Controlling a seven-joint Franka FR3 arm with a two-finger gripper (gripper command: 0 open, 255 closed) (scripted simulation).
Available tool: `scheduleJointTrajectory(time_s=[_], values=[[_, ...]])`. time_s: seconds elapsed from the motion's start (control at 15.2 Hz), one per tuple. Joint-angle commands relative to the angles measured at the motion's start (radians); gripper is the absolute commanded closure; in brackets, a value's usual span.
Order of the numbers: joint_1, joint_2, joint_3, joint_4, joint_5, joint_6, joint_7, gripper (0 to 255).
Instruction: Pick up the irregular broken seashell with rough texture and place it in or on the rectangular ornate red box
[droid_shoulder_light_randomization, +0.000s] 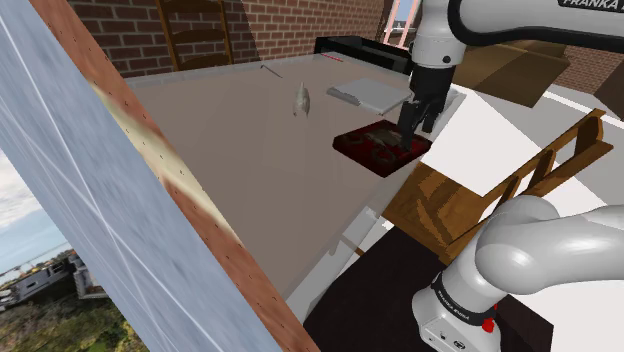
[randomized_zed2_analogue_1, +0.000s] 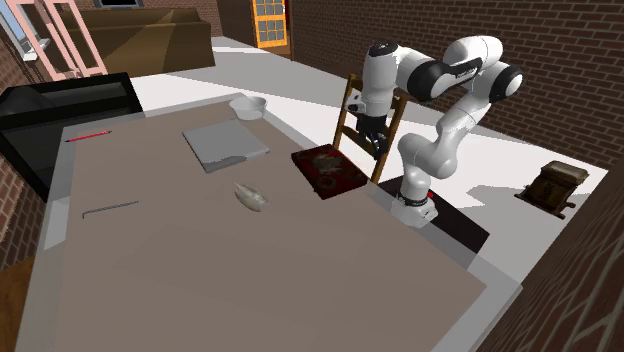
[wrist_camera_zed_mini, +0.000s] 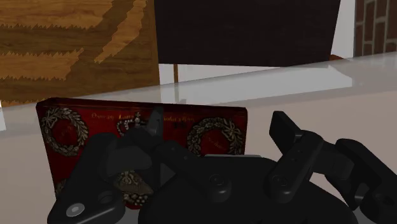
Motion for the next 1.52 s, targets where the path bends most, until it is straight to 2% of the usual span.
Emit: scheduleJointTrajectory(time_s=[0.0,0.73,1.12,1.45], values=[[0.0,0.0,0.0,0.0,0.0,0.0,0.0,0],[-0.056,0.374,0.086,0.177,0.005,0.271,0.247,0],[-0.084,0.586,0.116,0.34,-0.035,0.355,0.379,0],[-0.098,0.764,0.126,0.513,-0.084,0.387,0.484,0]])
